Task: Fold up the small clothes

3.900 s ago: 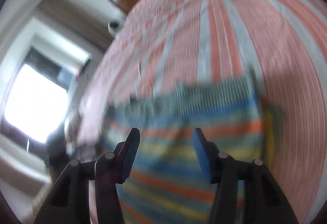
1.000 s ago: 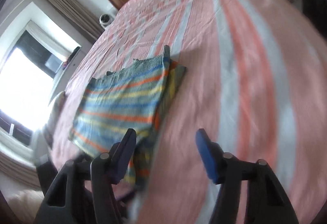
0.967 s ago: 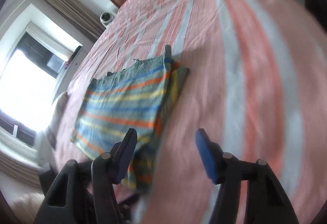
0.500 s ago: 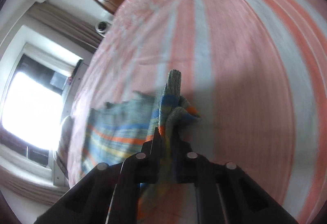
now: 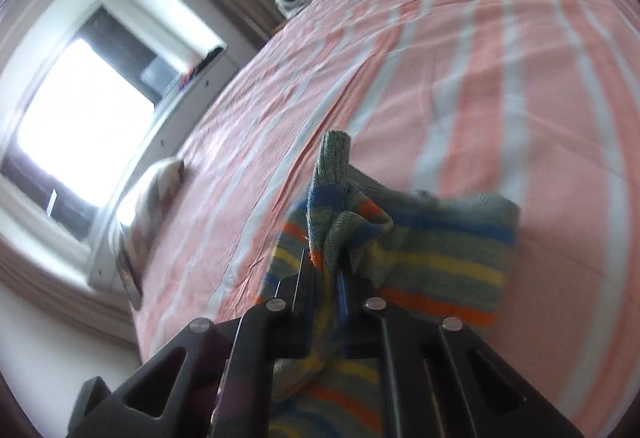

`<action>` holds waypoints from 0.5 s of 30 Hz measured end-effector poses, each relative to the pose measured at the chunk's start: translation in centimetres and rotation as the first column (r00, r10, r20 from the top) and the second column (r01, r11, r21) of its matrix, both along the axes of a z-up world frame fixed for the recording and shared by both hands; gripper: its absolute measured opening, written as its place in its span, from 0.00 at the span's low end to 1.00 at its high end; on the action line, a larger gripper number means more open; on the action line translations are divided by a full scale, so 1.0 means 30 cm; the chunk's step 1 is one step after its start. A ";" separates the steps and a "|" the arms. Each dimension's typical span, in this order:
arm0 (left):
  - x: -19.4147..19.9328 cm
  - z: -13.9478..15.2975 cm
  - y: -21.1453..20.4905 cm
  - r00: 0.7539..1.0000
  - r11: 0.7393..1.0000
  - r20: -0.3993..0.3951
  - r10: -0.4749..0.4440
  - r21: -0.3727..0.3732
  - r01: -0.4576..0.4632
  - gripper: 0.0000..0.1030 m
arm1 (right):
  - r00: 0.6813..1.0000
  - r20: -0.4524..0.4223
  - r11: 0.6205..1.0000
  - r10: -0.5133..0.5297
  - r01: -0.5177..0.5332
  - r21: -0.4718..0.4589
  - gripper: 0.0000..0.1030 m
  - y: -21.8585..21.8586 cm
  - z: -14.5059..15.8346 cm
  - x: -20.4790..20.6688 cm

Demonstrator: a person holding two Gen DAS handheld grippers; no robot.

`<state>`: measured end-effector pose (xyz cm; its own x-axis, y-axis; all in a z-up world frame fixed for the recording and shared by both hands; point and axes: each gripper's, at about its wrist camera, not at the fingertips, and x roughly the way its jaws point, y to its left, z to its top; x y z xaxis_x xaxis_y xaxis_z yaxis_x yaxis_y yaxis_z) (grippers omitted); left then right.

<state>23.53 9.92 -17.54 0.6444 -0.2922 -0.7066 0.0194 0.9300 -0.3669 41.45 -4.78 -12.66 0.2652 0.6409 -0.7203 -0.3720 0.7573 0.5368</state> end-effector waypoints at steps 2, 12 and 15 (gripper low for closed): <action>-0.004 -0.025 0.030 1.000 1.000 -0.026 0.012 -0.013 -0.012 0.06 | 1.000 -0.006 0.999 0.012 -0.012 -0.030 0.09 0.085 -0.040 0.014; -0.053 -0.008 0.118 0.999 0.999 -0.031 0.030 -0.045 -0.031 0.41 | 0.999 -0.040 0.987 -0.021 0.028 0.161 0.29 0.151 -0.094 0.020; -0.072 0.007 0.105 1.000 0.999 -0.007 0.010 -0.041 -0.011 0.56 | 1.000 0.011 0.991 -0.017 0.015 0.132 0.29 0.122 -0.044 -0.017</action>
